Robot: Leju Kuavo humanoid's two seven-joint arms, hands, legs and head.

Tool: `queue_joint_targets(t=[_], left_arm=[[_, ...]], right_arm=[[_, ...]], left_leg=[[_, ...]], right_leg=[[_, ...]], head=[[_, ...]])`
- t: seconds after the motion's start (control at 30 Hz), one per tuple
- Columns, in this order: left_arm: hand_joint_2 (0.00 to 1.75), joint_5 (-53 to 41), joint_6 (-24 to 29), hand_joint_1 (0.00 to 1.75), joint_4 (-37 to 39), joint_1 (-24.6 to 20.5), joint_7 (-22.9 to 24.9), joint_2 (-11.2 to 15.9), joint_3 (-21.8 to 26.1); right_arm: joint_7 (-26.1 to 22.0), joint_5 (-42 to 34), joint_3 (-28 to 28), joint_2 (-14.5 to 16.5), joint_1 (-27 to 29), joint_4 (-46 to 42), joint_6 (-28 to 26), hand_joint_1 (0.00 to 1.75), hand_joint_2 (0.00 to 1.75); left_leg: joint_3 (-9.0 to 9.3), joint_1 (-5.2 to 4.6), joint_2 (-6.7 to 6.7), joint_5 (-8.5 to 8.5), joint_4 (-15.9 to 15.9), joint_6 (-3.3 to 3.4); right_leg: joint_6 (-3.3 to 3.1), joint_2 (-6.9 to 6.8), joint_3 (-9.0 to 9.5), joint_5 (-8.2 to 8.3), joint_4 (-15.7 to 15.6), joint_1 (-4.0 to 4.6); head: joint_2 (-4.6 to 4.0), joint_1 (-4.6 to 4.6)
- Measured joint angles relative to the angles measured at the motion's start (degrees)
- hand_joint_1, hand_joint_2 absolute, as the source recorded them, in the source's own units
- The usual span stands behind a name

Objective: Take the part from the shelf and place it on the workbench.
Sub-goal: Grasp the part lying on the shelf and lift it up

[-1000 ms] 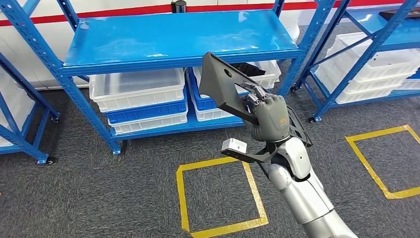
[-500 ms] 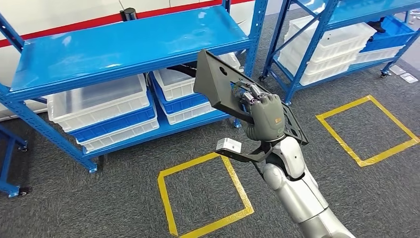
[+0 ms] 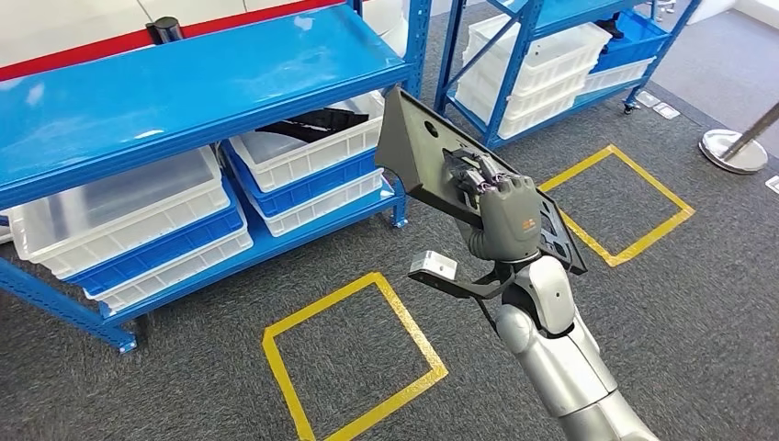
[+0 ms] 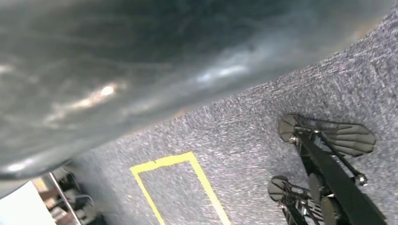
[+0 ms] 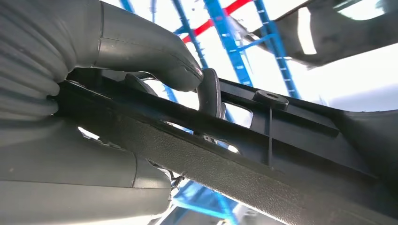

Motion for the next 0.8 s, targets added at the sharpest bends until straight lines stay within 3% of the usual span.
queue_joint_targets(t=[0.07,0.1,0.17,0.2,0.27,0.33,0.4,0.47,0.5,0.53,0.57,0.63,0.7,0.77,0.8], left_arm=[[0.00,0.0,0.0,0.00,0.0,0.0,0.1,0.0,0.0],[0.00,-0.1,0.1,0.00,0.0,0.0,0.1,0.1,0.0],[0.00,-0.1,0.1,0.00,0.0,0.0,0.1,0.2,0.0],[0.00,-0.1,0.1,0.00,0.0,0.1,0.1,0.3,0.0],[0.00,-0.1,0.1,0.00,0.0,0.0,0.1,0.4,0.0],[0.00,-0.1,0.1,0.00,0.0,0.0,0.2,0.4,0.0],[0.00,-0.1,0.1,0.00,0.0,0.2,0.2,0.4,0.0],[0.00,-0.2,-0.1,0.00,0.0,0.4,0.2,0.4,0.0],[0.00,-0.2,-0.2,0.00,0.0,0.5,0.2,0.4,0.0],[0.00,-0.3,-0.4,0.00,0.0,0.5,0.1,0.5,0.0],[0.00,-0.4,-0.6,0.00,0.0,0.5,0.0,0.5,0.0],[0.00,-0.9,-0.6,0.00,0.0,0.6,-0.4,0.6,0.0],[0.00,-1.6,-0.3,0.00,0.0,0.5,-0.8,0.6,0.0],[0.00,-2.1,0.0,0.00,0.0,0.5,-0.9,0.5,0.0],[0.00,-2.2,0.1,0.00,0.0,0.4,-1.0,0.5,0.0]], right_arm=[[0.1,0.0,-0.1,-0.2,0.0,0.0,0.1,1.75,1.75],[0.1,0.0,-0.2,-0.2,-0.1,-0.1,0.1,1.75,1.75],[0.1,-0.1,-0.2,-0.2,-0.4,-0.3,0.2,1.75,1.75],[0.1,-0.1,-0.2,-0.2,-0.4,-0.4,0.3,1.75,1.75],[0.1,-0.1,-0.2,-0.2,-0.5,-0.5,0.3,1.75,1.75],[0.3,-0.1,-0.3,-0.3,-0.5,-0.6,0.4,1.75,1.75],[0.4,-0.1,-0.3,-0.2,-0.5,-0.7,0.6,1.75,1.75],[0.5,-0.2,-0.2,-0.2,-0.3,-0.6,0.8,1.75,1.75],[0.4,-0.3,-0.2,-0.2,-0.3,-0.5,0.9,1.75,1.75],[0.4,-0.5,-0.2,-0.3,-0.2,-0.4,0.9,1.75,1.75],[0.4,-0.7,-0.2,-0.3,-0.2,-0.4,0.9,1.75,1.75],[0.5,-1.1,-0.2,-0.6,-0.2,-0.3,0.9,1.75,1.75],[0.6,-1.6,-0.5,-1.3,0.1,-0.5,0.9,1.75,1.75],[0.5,-2.1,-1.2,-2.4,0.8,-0.7,0.8,1.75,1.75],[0.3,-2.4,-1.6,-3.0,1.2,-0.8,0.8,1.75,1.75]], left_leg=[[0.12,0.07,1.33,-0.11,0.0,-0.17],[0.23,-0.09,1.93,-0.24,0.0,-0.40],[0.62,-0.45,3.03,-0.52,0.0,-1.08],[0.89,-0.63,3.64,-0.58,-0.2,-1.47],[1.44,-0.53,4.66,-0.66,-0.6,-2.20],[1.05,-0.27,2.88,-2.28,1.2,-2.58],[-1.73,-0.25,-0.66,-6.15,7.7,-2.50],[-5.29,-0.39,-2.31,-8.87,14.7,-2.38],[-6.10,-0.41,-2.53,-8.64,15.8,-2.31],[-5.80,-0.41,-2.63,-7.23,14.6,-2.19],[-4.55,-0.35,-3.00,-5.08,11.5,-2.06],[-1.42,-0.08,-5.41,-1.55,4.3,-1.86],[0.00,-0.14,-6.89,-0.66,1.0,-1.66],[0.14,-0.49,-5.74,-0.56,0.6,-1.14],[0.24,-0.52,-5.11,-0.40,0.4,-0.75]], right_leg=[[1.07,-1.20,3.35,2.63,-6.5,-0.17],[1.29,-2.74,5.61,4.00,-10.8,-0.06],[0.83,-4.81,8.42,5.55,-15.8,0.36],[0.32,-4.93,8.61,5.76,-16.3,0.58],[-0.63,-3.37,8.55,6.13,-16.5,0.45],[-1.54,-1.95,8.70,6.47,-16.8,0.00],[-2.24,-0.54,8.82,6.58,-16.9,-0.07],[-2.54,1.07,8.87,6.55,-16.9,0.25],[-2.56,1.95,8.91,6.53,-16.8,0.39],[-2.56,2.81,8.98,6.52,-16.7,0.47],[-2.56,3.64,9.06,6.48,-16.6,0.49],[-2.38,5.14,8.90,6.31,-16.1,0.61],[-1.82,6.42,8.42,6.29,-15.9,0.60],[-1.09,7.38,7.92,6.50,-16.1,0.41],[-0.81,6.71,7.54,6.37,-15.8,0.41]], head=[[0.00,0.01],[0.00,0.03],[0.00,0.00],[0.00,-0.02],[0.00,-0.09],[0.00,-0.30],[0.00,-0.61],[0.00,-0.70],[0.00,-0.69],[0.00,-0.68],[0.00,-0.68],[0.00,-0.68],[0.00,-0.63],[0.00,-0.66],[0.00,-0.65]])
